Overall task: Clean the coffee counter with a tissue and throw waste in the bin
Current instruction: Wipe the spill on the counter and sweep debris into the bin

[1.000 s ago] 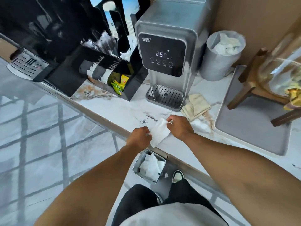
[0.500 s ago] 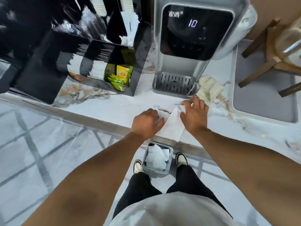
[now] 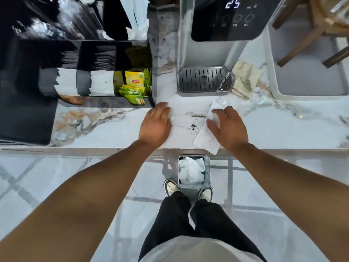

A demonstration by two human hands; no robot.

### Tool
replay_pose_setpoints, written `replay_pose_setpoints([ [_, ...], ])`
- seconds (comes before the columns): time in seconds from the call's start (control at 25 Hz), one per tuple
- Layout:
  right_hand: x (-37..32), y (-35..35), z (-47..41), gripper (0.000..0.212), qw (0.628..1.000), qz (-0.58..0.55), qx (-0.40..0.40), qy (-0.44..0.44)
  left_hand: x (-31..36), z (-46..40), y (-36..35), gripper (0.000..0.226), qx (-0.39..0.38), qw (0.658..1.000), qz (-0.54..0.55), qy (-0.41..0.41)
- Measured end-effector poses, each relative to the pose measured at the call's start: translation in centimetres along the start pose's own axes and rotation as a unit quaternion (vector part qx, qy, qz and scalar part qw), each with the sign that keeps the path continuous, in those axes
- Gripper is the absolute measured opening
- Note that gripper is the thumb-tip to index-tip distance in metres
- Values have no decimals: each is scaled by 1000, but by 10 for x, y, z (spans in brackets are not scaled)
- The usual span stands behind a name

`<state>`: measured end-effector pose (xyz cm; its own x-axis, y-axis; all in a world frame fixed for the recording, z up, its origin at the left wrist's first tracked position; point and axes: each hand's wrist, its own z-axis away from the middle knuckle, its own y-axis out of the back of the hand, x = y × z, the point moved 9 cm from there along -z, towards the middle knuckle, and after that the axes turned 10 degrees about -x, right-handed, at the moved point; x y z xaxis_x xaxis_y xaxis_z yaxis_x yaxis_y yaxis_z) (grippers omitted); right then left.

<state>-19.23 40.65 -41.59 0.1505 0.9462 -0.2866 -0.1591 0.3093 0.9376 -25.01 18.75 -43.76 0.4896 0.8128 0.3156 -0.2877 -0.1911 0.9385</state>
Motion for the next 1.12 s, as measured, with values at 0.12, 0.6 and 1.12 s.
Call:
replay_pose_setpoints([
  [0.12, 6, -17, 5, 41, 998, -33, -39, 25, -2, 3, -6, 38, 33, 999, 3, -15],
  [0.6, 33, 9, -16, 32, 981, -155, 119, -13, -7, -3, -11, 38, 5, 1000, 2, 9],
  [1.12, 21, -8, -6, 19, 991, -118, 53, 18, -12, -2, -12, 38, 36, 999, 11, 1],
])
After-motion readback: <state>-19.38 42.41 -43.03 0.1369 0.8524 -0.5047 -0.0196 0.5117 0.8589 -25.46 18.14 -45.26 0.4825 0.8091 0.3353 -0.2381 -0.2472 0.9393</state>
